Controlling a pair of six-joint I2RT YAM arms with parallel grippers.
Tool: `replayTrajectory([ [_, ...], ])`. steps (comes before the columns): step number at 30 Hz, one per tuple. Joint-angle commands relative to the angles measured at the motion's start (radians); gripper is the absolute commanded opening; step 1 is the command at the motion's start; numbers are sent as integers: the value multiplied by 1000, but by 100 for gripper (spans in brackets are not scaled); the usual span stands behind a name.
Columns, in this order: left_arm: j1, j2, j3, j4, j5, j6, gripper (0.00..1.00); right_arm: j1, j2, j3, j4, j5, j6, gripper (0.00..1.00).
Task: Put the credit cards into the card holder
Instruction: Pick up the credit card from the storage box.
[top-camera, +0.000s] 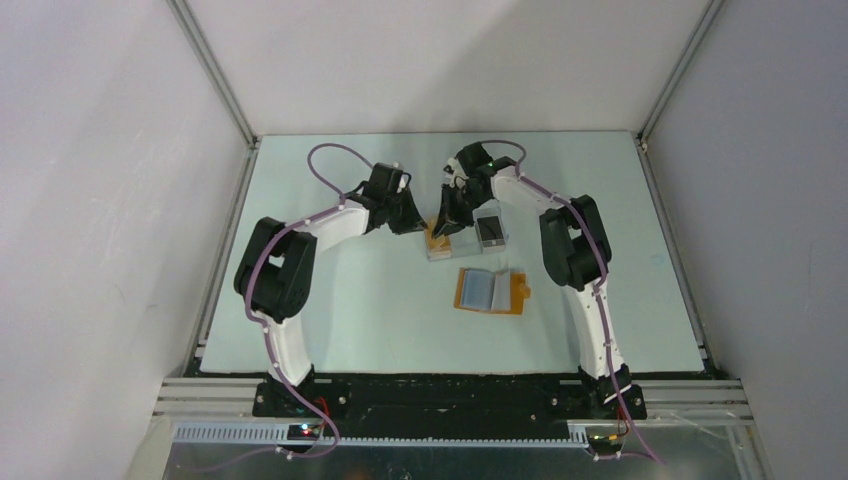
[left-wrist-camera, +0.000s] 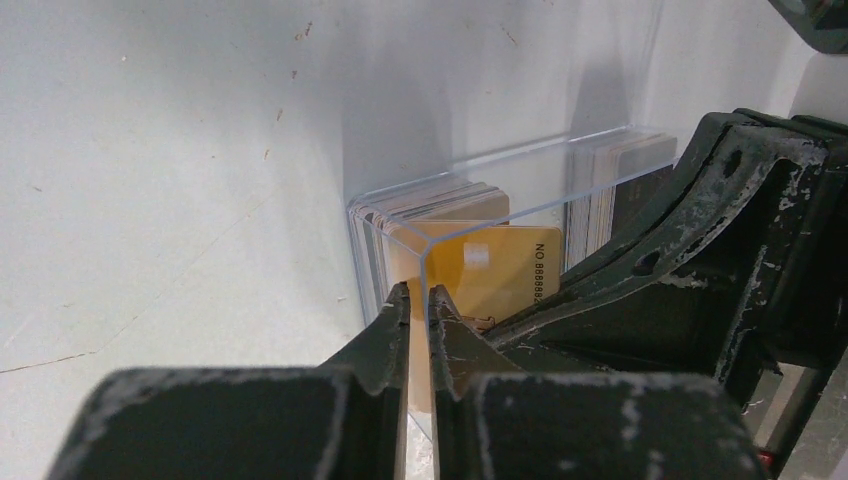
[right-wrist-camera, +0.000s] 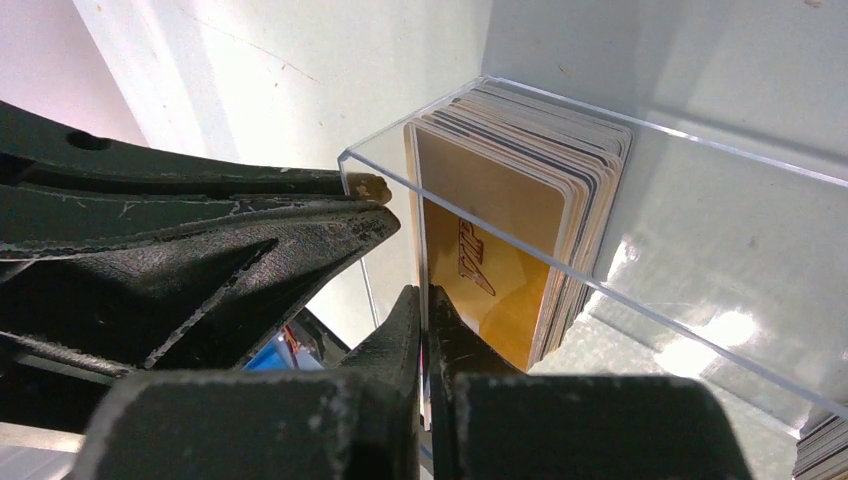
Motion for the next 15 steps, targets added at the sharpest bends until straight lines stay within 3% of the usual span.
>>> replayTrajectory([
  [1,-7,6,-6,-40,-43,54,0,1,-8,23,-9,24,-8,0],
  [4,-7,-73,-11,-41,-65,60,10,6,-62,35,-21,46,-21,0],
  [7,-8,-162,-23,-49,-121,60,35,7,-116,46,-49,81,-49,0],
  [9,-7,-226,-26,-79,-164,61,43,6,-160,40,-53,93,-68,0],
  [15,-12,-396,-111,-123,-184,48,48,0,-360,-118,27,79,-94,0],
])
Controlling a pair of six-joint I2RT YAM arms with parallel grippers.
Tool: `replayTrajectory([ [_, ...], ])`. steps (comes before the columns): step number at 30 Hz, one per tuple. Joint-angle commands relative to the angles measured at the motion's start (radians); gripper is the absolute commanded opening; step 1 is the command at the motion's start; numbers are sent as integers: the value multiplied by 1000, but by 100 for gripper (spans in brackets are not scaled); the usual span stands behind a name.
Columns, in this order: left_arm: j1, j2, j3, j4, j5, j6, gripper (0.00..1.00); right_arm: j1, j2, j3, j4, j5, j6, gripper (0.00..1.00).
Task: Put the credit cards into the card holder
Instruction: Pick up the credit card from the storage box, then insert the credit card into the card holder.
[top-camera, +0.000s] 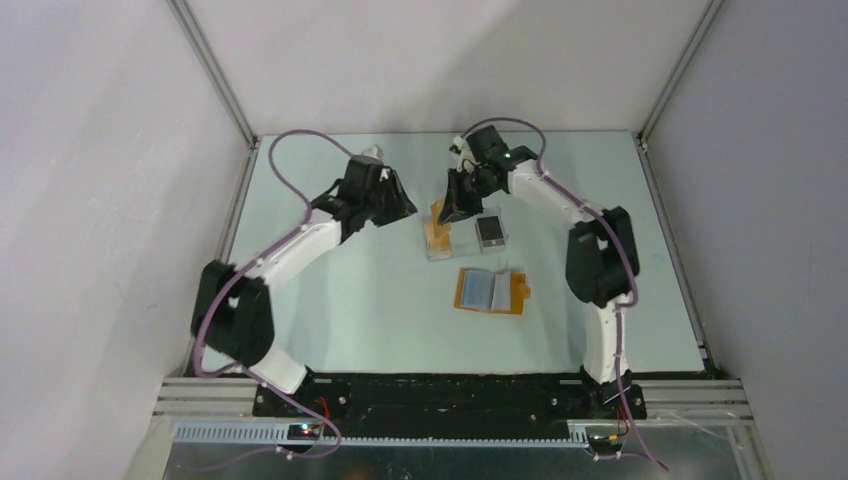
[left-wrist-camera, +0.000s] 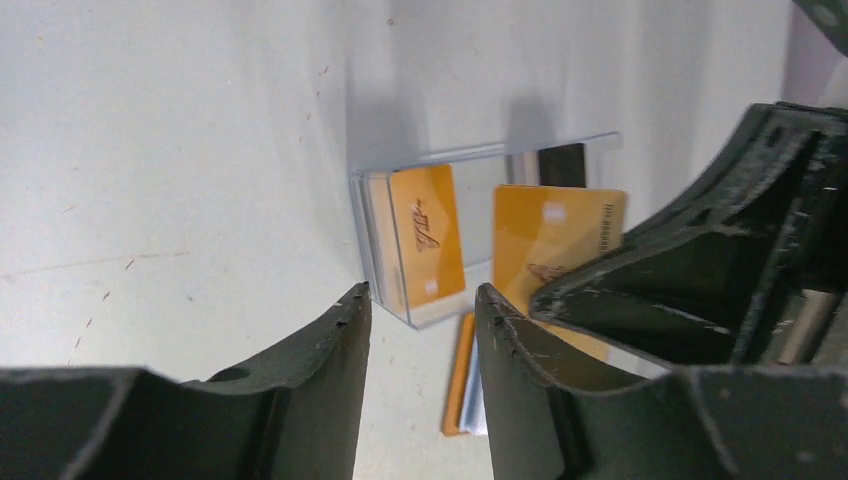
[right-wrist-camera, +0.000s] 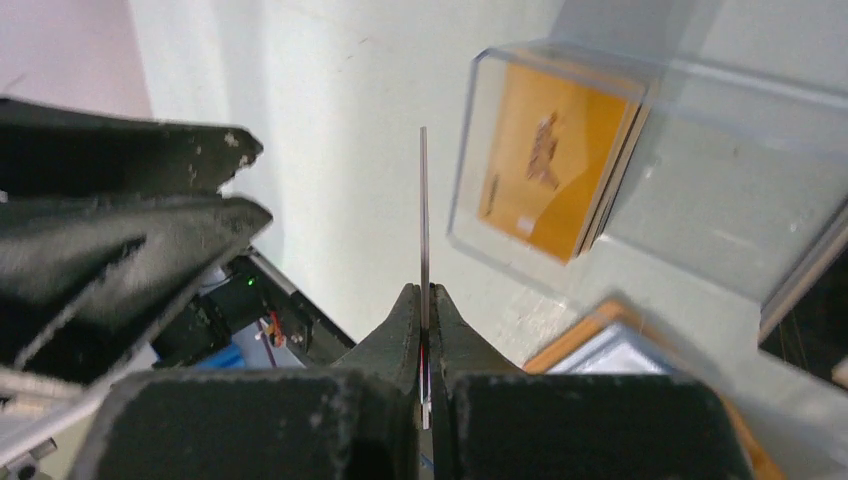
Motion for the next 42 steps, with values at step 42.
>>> replayTrajectory([
  [42,-414,261,64,29,29,-144,32,-211,-445,-922,259,8,-114,0],
])
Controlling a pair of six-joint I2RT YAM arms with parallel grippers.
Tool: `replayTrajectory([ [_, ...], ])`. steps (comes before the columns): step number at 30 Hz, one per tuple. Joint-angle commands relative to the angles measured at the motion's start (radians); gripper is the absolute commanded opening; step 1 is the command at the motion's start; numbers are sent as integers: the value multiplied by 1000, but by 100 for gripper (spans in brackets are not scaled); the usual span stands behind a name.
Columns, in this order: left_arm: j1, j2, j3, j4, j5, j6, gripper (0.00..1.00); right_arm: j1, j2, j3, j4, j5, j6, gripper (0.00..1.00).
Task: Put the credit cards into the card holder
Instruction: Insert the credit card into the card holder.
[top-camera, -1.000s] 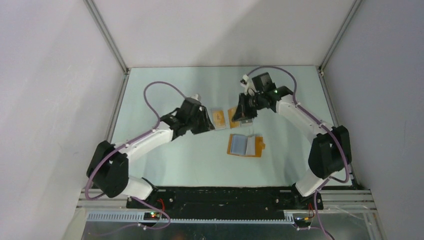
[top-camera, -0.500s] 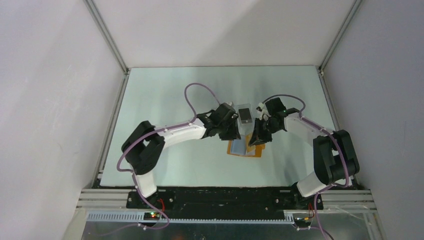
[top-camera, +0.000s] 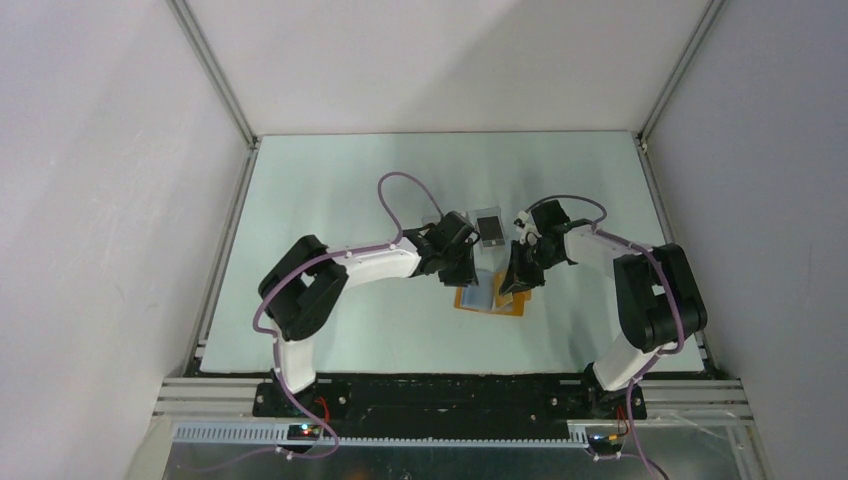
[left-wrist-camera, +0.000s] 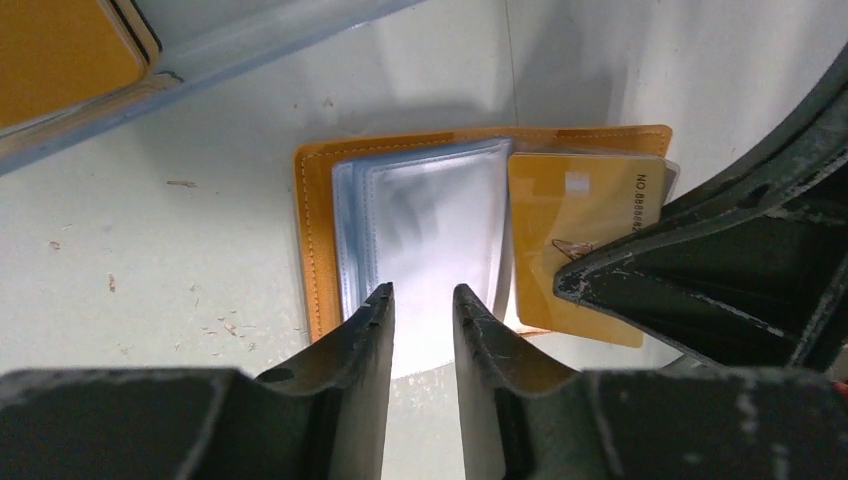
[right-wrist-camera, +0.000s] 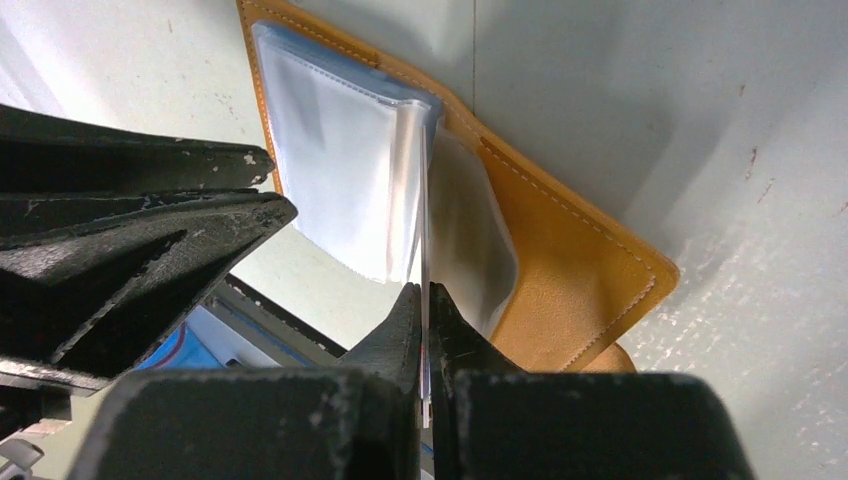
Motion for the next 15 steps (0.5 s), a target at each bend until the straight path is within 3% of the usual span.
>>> replayTrajectory([
  [1,-11,-2,44,18,5,10,31,-5,20,-3,35,-1,-27,0],
  [15,14,12,-27,17,-10,-8,14,-1,69,29,37,-118,-46,0],
])
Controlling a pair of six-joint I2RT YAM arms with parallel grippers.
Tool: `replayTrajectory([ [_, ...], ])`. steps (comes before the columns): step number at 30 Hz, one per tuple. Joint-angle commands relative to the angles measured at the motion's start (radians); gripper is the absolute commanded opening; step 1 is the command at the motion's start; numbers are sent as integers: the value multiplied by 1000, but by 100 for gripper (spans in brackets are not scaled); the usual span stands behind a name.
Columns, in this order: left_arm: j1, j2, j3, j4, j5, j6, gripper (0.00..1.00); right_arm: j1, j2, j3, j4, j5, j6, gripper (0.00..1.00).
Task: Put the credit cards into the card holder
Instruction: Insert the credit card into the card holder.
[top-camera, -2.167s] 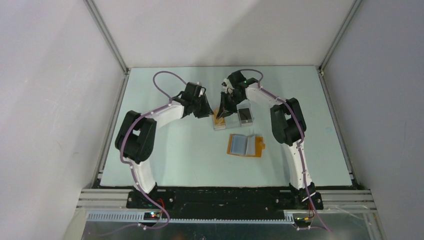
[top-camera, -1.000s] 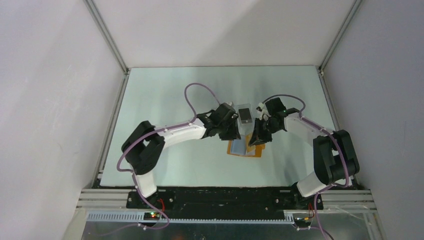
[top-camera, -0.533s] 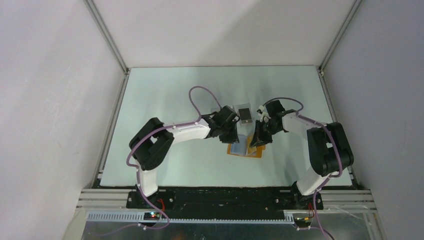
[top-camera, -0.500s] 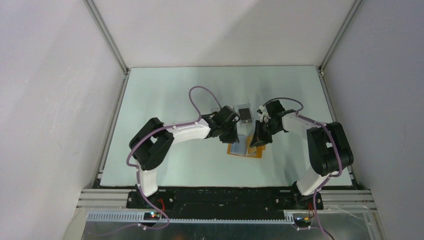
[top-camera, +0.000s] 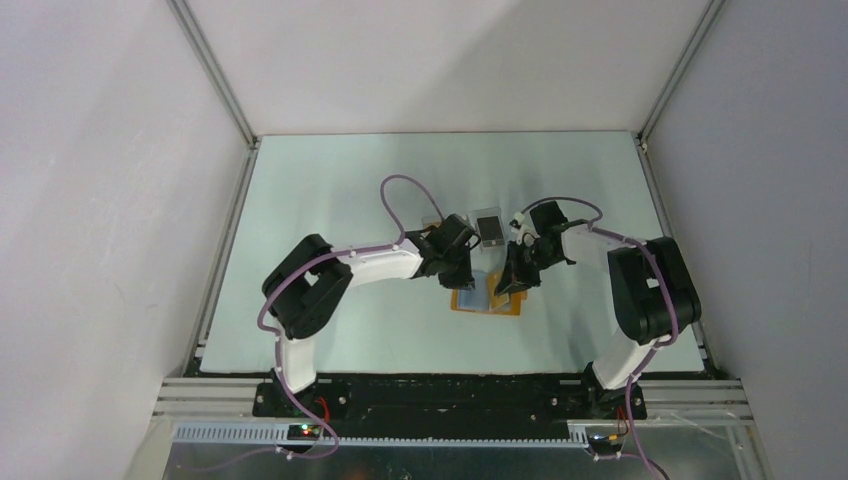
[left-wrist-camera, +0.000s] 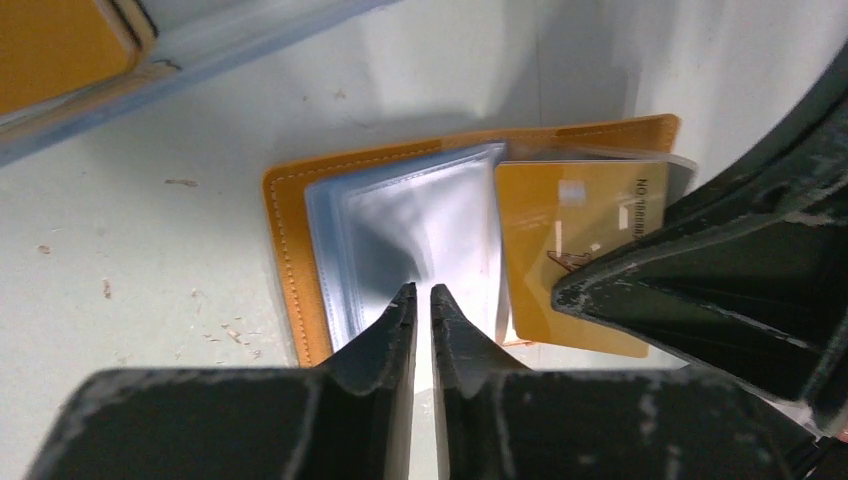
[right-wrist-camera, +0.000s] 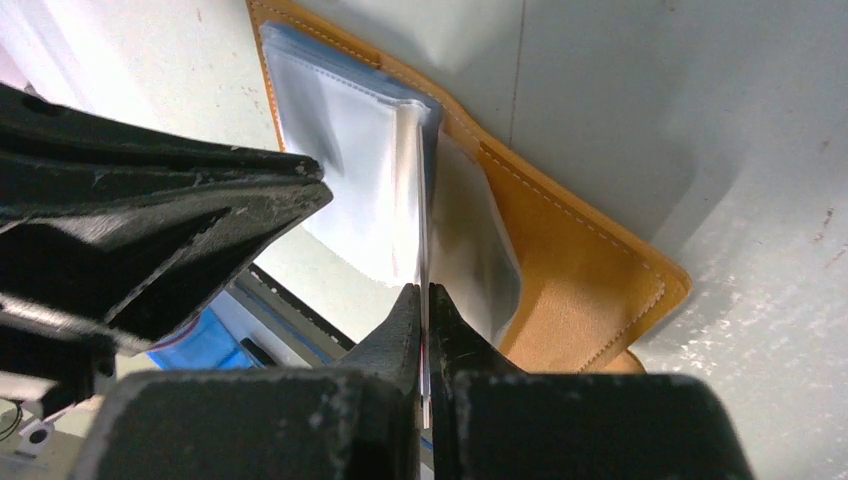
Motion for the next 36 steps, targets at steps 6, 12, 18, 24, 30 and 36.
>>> replayTrajectory([
  [6,45,-37,-91,13,-41,-25,10,3,36,54,-35,-61,-38,0],
  [12,59,-30,-119,12,-42,-17,8,-1,51,57,-68,-52,-40,0],
  [18,59,-19,-121,11,-44,-15,7,-4,69,56,-68,-68,-46,0],
  [24,59,-11,-119,11,-38,-12,6,-5,108,55,-19,-152,-45,0],
  [30,59,-12,-119,9,-38,-10,5,-26,115,38,36,-242,-34,0],
  [36,59,-10,-116,8,-34,-8,5,-49,140,23,50,-309,-59,0],
])
